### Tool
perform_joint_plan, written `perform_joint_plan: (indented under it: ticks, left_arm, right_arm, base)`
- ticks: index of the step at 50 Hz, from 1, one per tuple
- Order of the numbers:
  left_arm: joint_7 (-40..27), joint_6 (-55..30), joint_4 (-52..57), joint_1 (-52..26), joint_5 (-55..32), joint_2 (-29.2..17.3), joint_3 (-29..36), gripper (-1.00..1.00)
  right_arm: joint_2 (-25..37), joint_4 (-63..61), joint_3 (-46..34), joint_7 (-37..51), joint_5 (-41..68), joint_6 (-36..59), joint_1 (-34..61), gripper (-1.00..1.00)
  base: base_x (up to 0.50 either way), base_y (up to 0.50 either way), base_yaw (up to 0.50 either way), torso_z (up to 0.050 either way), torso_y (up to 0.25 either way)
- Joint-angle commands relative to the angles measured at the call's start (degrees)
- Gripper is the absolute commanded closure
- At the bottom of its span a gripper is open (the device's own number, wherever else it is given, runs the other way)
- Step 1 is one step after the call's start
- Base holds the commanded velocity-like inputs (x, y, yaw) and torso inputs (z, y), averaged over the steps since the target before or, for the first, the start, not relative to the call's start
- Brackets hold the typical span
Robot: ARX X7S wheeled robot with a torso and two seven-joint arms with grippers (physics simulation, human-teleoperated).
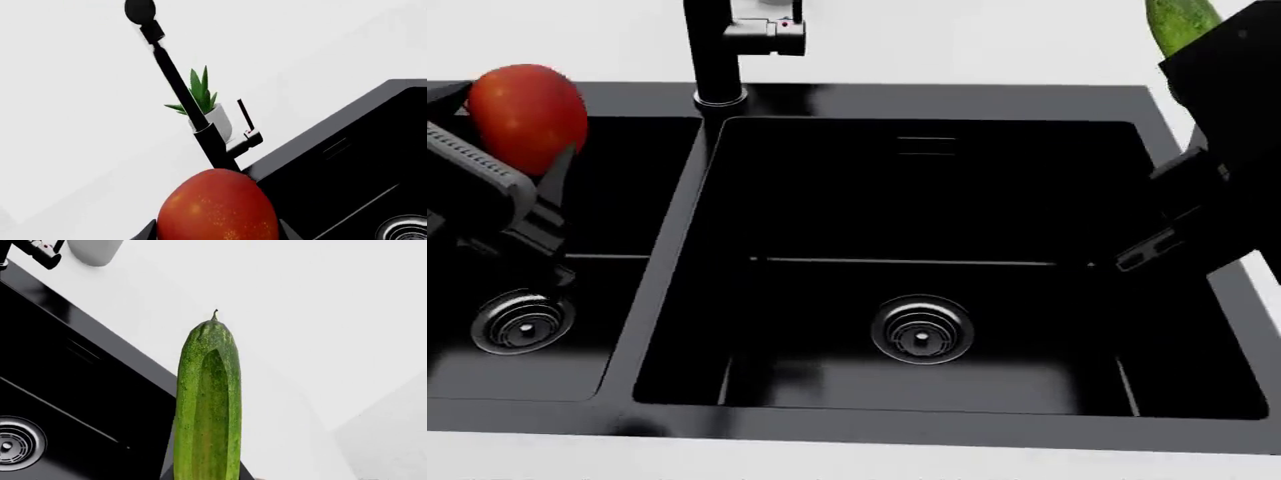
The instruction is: Pick the vegetables from the sink and place them on the cutting board.
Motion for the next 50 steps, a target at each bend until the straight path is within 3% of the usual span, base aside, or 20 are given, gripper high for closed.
perform_joint_plan:
  ticks: [1, 19, 30, 50]
  left_arm:
    - [-3.3, -3.2, 1.7, -1.5, -2.9, 1.3, -1.8, 1.00]
    - [-4.3, -7.4, 4.5, -2.2, -5.1, 2.9, -0.9, 1.00]
    - [-5.2, -11.9, 3.9, -4.0, -10.9, 6.8, -4.7, 1.00]
    - [-6.5, -12.5, 5.4, -4.9, -11.5, 8.0, -4.5, 1.00]
  right_arm:
    - [-0.6, -1.7, 1.1, 0.8, -0.7, 1.9, 1.6, 1.00]
    - [-1.0, -2.7, 2.0, 1.1, -0.1, 3.3, 2.9, 1.00]
    - [-1.9, -2.5, 3.1, 2.1, 0.0, 4.5, 2.9, 1.00]
    - [-2.4, -2.2, 4.7, 3.2, 0.3, 4.5, 1.6, 1.00]
  base:
    - [0.00, -0.50, 0.00, 0.000, 0.000]
    - [0.00, -0.50, 0.00, 0.000, 0.000]
    - [0.00, -0.50, 0.00, 0.000, 0.000]
    - [0.14, -0.50, 0.00, 0.000, 0.001]
